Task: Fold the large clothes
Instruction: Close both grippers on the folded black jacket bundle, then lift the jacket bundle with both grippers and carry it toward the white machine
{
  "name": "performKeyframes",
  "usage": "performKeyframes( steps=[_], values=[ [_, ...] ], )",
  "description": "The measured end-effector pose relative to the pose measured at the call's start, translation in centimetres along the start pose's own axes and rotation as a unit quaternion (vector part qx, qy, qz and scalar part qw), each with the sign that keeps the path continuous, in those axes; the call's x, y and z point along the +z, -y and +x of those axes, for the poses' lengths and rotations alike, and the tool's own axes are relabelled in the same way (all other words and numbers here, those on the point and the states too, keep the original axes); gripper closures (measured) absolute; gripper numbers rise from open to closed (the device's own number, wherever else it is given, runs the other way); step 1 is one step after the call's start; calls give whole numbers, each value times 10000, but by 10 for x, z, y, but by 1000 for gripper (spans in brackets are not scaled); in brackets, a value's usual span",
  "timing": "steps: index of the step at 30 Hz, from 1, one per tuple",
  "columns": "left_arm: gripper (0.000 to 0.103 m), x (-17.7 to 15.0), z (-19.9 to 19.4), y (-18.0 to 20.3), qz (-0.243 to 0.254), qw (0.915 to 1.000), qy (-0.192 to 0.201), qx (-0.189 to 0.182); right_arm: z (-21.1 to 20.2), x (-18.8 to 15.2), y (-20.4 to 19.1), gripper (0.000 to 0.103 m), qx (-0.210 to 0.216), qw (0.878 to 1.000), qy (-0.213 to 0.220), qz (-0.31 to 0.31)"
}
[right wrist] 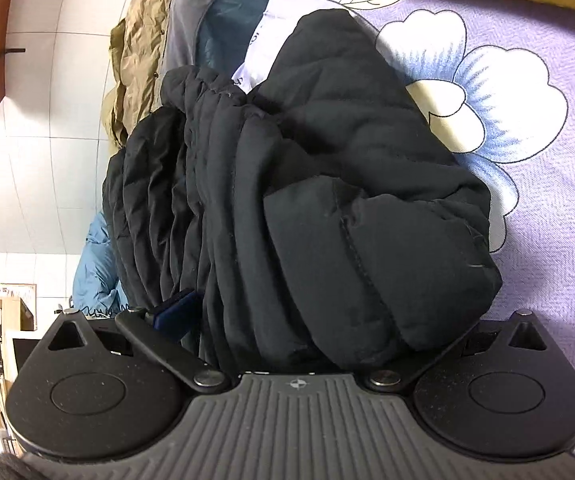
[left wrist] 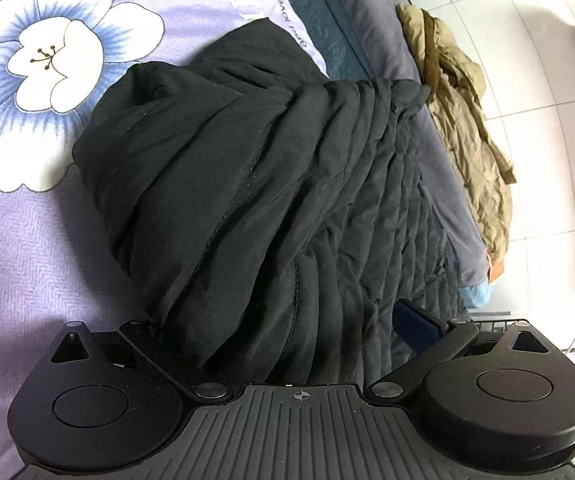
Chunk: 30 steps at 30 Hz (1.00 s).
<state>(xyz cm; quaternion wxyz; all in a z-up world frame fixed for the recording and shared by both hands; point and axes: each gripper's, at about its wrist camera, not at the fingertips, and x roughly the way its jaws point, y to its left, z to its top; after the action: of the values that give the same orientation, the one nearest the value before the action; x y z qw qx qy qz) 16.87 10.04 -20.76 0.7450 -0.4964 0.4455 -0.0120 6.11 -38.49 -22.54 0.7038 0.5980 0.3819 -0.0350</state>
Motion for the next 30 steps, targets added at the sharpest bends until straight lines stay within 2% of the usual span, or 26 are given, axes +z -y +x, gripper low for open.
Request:
performKeyframes(
  steps=[5, 13, 18, 23, 25, 27, 28, 30],
  values=[
    [0, -10, -7, -3, 131, 9999, 68, 20, -5, -3, 9, 1, 176, 9998, 3, 26],
    [0, -13, -6, -1, 301, 9992, 217, 168, -10, -9, 7, 0, 74, 9999, -34, -66],
    [0, -4, -3, 1, 145, 9993, 323, 136, -2, -2, 1, 0, 61, 9999, 132, 85],
    [0, 5, 1, -5, -289, 9983, 500, 75, 5, 0, 6, 0, 104, 9980, 412, 477],
    [0, 5, 2, -1, -181, 9981, 548, 192, 5, -1, 7, 1, 97, 9974, 466, 538],
    [0, 4, 0, 3, 2, 9979, 590, 268, 3, -3, 4, 13, -136, 9975, 493, 495],
    [2, 6, -2, 2, 35, 9979, 603, 241, 3, -2, 2, 15, -230, 9976, 490, 438],
    [7, 7, -6, 2, 33, 9979, 627, 137, -1, -2, 1, 29, -318, 9976, 461, 409]
  ],
)
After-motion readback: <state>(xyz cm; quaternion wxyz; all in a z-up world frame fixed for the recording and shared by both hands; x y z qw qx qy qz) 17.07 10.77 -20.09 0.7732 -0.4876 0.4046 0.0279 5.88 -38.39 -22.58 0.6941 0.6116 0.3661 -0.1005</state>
